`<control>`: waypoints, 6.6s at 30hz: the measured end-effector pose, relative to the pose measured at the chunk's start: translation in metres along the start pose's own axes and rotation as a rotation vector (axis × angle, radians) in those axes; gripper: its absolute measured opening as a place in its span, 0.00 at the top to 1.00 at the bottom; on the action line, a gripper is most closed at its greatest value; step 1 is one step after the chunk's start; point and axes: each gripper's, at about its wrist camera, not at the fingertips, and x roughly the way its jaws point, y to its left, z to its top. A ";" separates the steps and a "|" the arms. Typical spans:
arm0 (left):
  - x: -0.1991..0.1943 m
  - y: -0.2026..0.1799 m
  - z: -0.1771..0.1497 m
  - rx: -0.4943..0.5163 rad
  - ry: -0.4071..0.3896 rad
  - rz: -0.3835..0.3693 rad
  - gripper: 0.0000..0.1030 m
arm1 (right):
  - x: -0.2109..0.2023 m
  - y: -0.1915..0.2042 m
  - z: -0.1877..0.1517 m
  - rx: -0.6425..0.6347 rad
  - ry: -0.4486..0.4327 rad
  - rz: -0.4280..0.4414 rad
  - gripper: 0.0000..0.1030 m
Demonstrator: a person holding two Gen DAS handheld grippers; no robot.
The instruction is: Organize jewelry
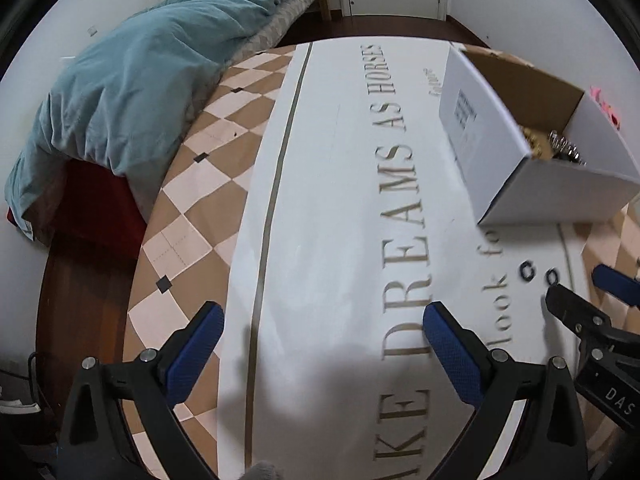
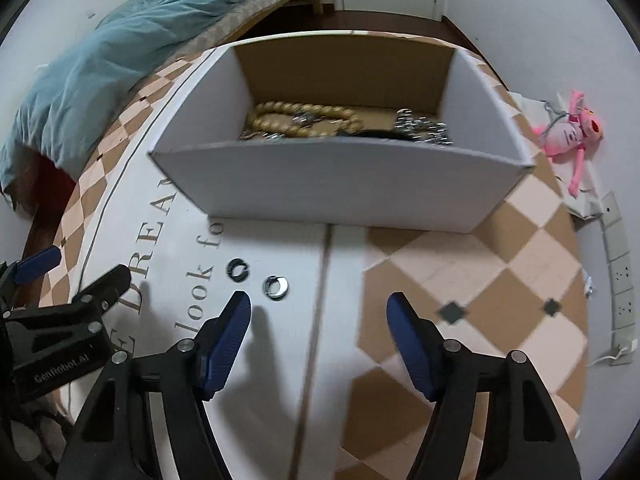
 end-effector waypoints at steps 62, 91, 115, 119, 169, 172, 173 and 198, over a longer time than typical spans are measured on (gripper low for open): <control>-0.085 -0.086 0.092 -0.015 -0.137 -0.336 0.91 | -0.101 -0.088 0.066 0.198 -0.204 0.093 0.87; -0.053 -0.063 0.159 -0.002 -0.057 -0.143 0.04 | -0.048 -0.106 0.159 0.158 0.009 0.026 0.31; -0.083 -0.053 0.104 -0.043 -0.096 -0.105 0.01 | -0.083 -0.093 0.098 0.120 -0.025 -0.175 0.03; -0.112 -0.050 0.092 -0.040 -0.137 -0.119 0.01 | -0.116 -0.088 0.087 0.119 -0.076 -0.177 0.03; -0.258 -0.032 0.067 -0.050 -0.226 -0.108 0.01 | -0.304 -0.059 0.063 0.088 -0.301 -0.225 0.00; -0.253 -0.034 0.069 -0.043 -0.210 -0.107 0.01 | -0.297 -0.059 0.067 0.081 -0.285 -0.229 0.00; -0.252 -0.035 0.070 -0.040 -0.205 -0.106 0.01 | -0.294 -0.059 0.069 0.080 -0.280 -0.230 0.00; -0.248 -0.035 0.075 -0.045 -0.194 -0.105 0.01 | -0.284 -0.059 0.069 0.077 -0.242 -0.210 0.00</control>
